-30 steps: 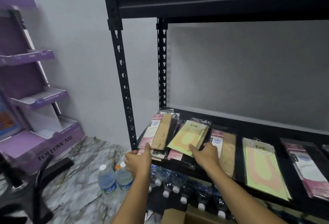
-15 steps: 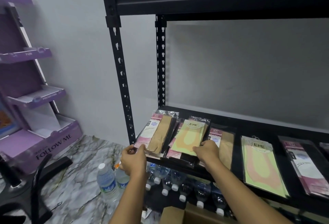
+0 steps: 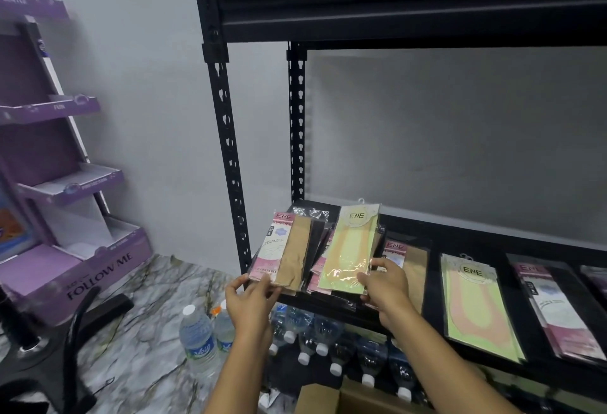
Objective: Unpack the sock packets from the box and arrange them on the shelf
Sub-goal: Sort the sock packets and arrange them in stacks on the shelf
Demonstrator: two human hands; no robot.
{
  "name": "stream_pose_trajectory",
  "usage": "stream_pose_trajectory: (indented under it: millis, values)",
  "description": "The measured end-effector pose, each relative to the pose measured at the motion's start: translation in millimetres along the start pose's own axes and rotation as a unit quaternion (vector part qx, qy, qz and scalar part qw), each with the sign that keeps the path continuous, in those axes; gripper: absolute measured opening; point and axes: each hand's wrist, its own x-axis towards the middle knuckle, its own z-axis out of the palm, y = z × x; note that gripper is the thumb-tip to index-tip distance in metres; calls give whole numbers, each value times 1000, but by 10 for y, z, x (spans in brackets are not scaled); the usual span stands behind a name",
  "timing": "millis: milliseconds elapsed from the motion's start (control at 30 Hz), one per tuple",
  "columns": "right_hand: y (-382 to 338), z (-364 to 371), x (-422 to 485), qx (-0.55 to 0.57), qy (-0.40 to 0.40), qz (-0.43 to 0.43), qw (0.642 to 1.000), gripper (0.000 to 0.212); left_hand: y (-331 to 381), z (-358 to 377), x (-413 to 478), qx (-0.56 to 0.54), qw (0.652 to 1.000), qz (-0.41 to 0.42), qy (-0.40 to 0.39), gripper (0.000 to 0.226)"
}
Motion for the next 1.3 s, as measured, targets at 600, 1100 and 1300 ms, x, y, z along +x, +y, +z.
stream_pose_trajectory:
  millis: [600, 1100, 1300]
  values:
    - [-93, -796, -429, 68, 38, -131, 988, 37, -133, 302, -490, -97, 986, -43, -126, 34]
    - [-56, -1939, -658, 96, 157, -150, 972, 32, -635, 953, -1208, -88, 963, -129, -218, 38]
    - [-26, -2184, -683, 99, 173, -142, 970, 33, -730, 1048, -1363, -73, 961, -142, -226, 43]
